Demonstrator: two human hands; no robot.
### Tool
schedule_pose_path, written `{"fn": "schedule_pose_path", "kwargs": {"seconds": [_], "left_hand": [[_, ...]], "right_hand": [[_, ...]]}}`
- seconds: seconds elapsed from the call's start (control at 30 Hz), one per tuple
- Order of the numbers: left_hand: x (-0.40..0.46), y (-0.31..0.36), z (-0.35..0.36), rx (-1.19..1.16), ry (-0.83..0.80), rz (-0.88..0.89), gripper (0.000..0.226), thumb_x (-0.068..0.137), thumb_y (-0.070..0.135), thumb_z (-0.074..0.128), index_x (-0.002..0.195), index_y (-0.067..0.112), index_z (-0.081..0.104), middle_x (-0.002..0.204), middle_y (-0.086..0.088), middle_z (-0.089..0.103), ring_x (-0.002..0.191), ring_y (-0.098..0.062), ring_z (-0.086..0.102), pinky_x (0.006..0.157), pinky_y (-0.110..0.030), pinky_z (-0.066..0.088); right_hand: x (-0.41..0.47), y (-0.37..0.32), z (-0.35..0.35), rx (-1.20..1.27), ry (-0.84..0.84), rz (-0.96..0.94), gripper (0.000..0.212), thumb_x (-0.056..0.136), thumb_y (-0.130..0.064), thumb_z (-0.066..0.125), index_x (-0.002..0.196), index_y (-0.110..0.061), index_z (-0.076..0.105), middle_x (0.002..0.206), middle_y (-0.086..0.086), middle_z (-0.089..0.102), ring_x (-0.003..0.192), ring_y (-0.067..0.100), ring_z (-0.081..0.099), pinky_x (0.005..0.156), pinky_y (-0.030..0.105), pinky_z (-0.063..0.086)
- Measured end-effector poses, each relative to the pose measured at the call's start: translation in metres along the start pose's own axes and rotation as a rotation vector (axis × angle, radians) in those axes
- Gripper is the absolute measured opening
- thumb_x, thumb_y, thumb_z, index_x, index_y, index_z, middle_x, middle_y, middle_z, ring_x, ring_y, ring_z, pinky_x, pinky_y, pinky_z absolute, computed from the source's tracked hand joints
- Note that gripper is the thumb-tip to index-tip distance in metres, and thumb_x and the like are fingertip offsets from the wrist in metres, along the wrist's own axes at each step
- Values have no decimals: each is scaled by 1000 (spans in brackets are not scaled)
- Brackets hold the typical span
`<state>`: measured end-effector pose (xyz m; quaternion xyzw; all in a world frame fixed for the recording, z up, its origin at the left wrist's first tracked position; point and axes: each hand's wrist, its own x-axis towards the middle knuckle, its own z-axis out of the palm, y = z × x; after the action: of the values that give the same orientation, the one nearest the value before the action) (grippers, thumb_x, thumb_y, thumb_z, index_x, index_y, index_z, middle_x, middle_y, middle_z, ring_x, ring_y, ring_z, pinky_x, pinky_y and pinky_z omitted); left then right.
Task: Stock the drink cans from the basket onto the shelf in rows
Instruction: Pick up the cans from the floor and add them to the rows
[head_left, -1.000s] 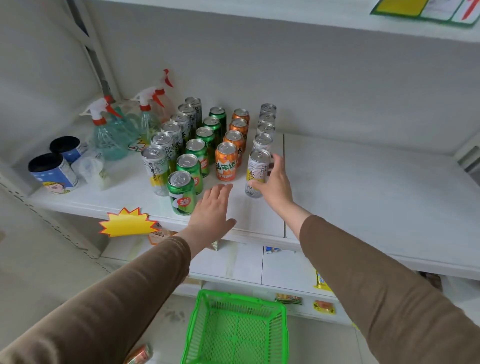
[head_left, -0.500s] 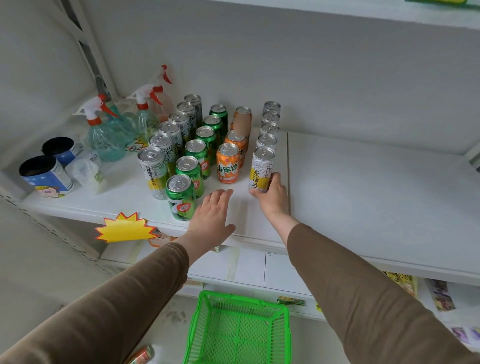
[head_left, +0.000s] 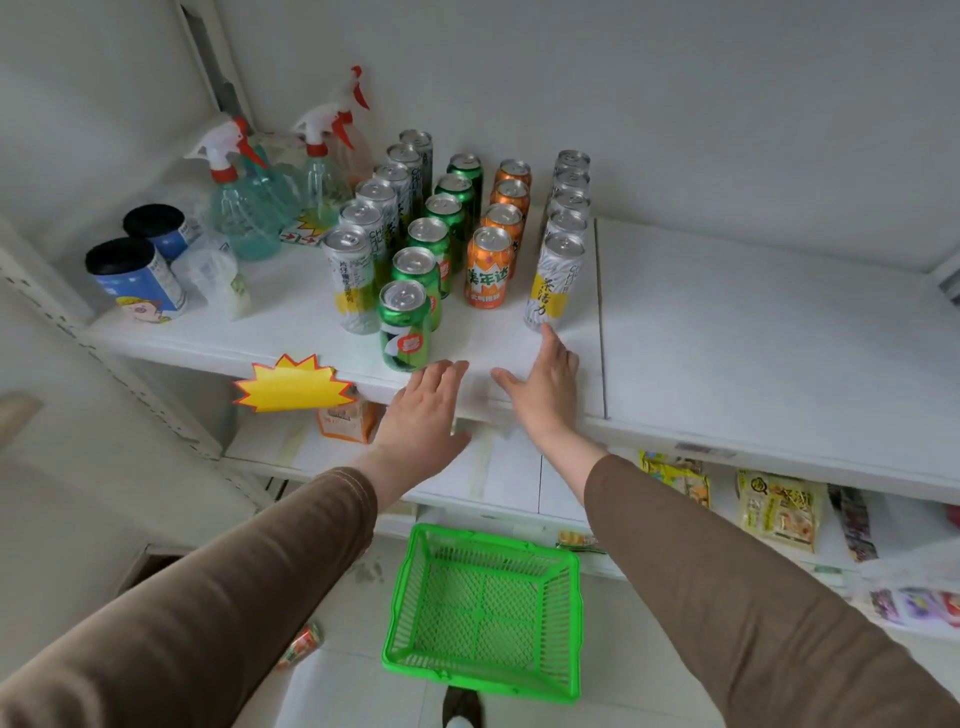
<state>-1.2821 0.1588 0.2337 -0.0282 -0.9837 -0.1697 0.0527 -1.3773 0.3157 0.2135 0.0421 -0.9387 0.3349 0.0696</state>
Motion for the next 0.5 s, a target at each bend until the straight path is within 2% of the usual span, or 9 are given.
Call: {"fn": "schedule_pose_path", "kwargs": {"seconds": [0.13, 0.23, 0.5], "left_hand": [[-53, -35, -3, 6, -7, -30, 89, 77, 36, 72, 151, 14, 26, 148, -8, 35, 135, -30, 33, 110, -43, 35], [-103, -72, -5, 35, -28, -72, 91, 75, 37, 74, 150, 13, 27, 147, -10, 35, 132, -33, 34, 108, -45, 35], [-242, -173, 27, 0, -120, -218, 88, 72, 28, 72, 148, 13, 30, 146, -9, 36, 132, -31, 34, 106, -43, 38]], "right_hand": [[-67, -23, 17, -203, -15, -194, 87, 82, -43, 78, 153, -17, 35, 157, 8, 39, 140, 30, 35, 112, 43, 36], [-122, -45, 38, -299, -64, -280, 83, 84, -47, 75, 153, -23, 36, 161, 4, 34, 144, 30, 30, 118, 45, 29], [-245, -77, 143, -360, -308, -295, 83, 84, -48, 74, 154, -23, 36, 164, 4, 28, 147, 31, 25, 120, 47, 24]]}}
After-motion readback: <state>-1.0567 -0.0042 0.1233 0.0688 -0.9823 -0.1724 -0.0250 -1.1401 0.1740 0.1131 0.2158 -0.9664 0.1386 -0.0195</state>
